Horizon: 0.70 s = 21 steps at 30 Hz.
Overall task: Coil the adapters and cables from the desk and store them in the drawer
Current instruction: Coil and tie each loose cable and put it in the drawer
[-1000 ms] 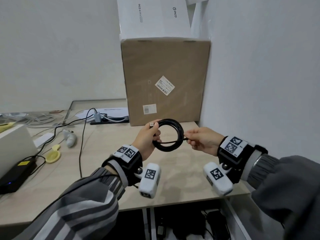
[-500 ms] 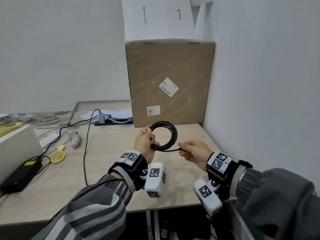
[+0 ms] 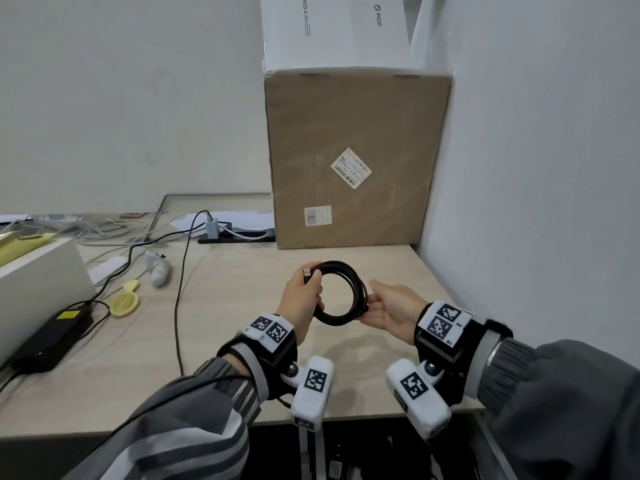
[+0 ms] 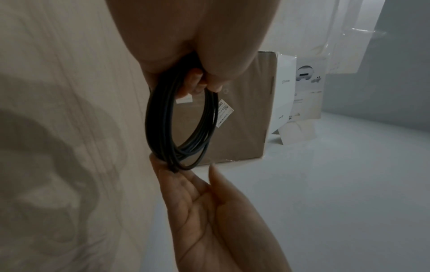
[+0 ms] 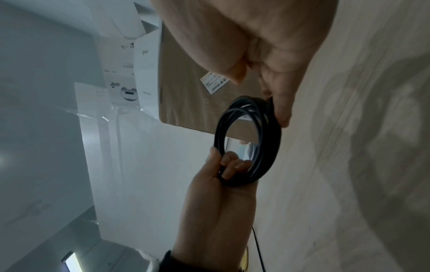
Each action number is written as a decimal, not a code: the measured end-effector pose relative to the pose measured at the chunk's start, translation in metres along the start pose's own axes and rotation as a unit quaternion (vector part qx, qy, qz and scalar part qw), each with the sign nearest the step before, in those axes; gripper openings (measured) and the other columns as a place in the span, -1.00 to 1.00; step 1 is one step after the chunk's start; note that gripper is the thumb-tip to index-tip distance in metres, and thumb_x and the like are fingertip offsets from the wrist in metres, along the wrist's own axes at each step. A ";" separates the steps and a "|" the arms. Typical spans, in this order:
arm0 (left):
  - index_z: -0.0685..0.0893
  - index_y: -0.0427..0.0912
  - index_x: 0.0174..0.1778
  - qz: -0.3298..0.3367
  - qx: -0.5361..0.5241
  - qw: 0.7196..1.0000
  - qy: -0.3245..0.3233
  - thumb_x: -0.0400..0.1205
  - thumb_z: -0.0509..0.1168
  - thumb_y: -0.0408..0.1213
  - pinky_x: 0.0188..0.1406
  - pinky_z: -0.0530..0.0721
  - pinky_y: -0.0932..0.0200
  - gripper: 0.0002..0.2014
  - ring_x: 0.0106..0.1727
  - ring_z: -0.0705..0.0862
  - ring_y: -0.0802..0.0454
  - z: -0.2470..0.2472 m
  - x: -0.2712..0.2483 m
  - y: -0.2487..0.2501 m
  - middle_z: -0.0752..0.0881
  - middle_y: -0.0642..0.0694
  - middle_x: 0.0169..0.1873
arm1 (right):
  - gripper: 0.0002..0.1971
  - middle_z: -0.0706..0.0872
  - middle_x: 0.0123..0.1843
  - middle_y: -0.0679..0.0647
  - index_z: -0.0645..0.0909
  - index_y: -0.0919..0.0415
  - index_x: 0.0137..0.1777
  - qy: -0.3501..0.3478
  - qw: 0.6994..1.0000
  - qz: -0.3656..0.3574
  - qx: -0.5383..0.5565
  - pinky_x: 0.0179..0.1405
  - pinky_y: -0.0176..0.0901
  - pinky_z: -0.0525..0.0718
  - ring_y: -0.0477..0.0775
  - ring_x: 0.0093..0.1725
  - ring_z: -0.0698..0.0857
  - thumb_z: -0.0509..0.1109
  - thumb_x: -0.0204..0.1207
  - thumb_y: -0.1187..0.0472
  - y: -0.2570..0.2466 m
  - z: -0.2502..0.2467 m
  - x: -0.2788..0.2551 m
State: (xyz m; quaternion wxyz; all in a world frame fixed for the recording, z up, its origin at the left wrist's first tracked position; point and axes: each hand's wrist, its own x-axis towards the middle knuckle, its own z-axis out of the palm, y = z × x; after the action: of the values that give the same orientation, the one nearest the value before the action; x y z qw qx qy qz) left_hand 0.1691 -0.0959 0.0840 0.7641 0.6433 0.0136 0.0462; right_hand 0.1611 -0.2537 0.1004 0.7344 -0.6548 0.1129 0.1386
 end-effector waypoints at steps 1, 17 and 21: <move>0.53 -0.19 0.35 0.000 0.000 1.000 0.000 0.78 0.08 -0.31 -0.42 0.42 0.19 -0.74 -0.51 0.31 0.11 0.001 0.000 -0.001 0.39 -0.05 -0.39 | -0.71 0.64 -0.08 0.26 0.53 0.38 0.09 -0.006 0.999 -0.004 -0.035 -0.26 -0.18 0.70 0.15 -0.15 0.70 0.17 0.71 0.12 0.001 0.003 0.001; 0.48 -0.28 -0.05 -0.146 -0.116 0.982 -0.035 0.79 0.06 -0.30 -0.28 0.55 0.15 -0.83 -0.54 0.44 0.07 -0.039 0.013 0.001 0.39 -0.08 -0.48 | -0.79 0.49 -0.19 0.15 0.45 0.32 0.13 -0.008 0.986 -0.094 -0.139 -0.29 -0.04 0.72 0.13 -0.29 0.67 0.06 0.63 0.50 0.009 0.055 0.021; 0.49 -0.23 -0.09 -0.167 0.038 0.985 -0.026 0.76 0.14 -0.18 -0.18 0.63 0.13 -0.80 -0.31 0.63 0.01 -0.060 0.011 -0.001 0.59 -0.12 -0.37 | -0.80 0.57 -0.18 0.20 0.53 0.20 -0.08 0.005 0.962 -0.101 -0.255 0.10 0.34 0.68 0.43 0.01 0.71 0.09 0.58 0.41 0.013 0.070 0.034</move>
State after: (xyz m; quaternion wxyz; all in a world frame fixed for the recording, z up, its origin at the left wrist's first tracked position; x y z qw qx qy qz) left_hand 0.1750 -0.0366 0.0733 0.7361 0.6616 0.1028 -0.0994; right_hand 0.1873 -0.1807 0.0851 0.5530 -0.8287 0.0108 0.0852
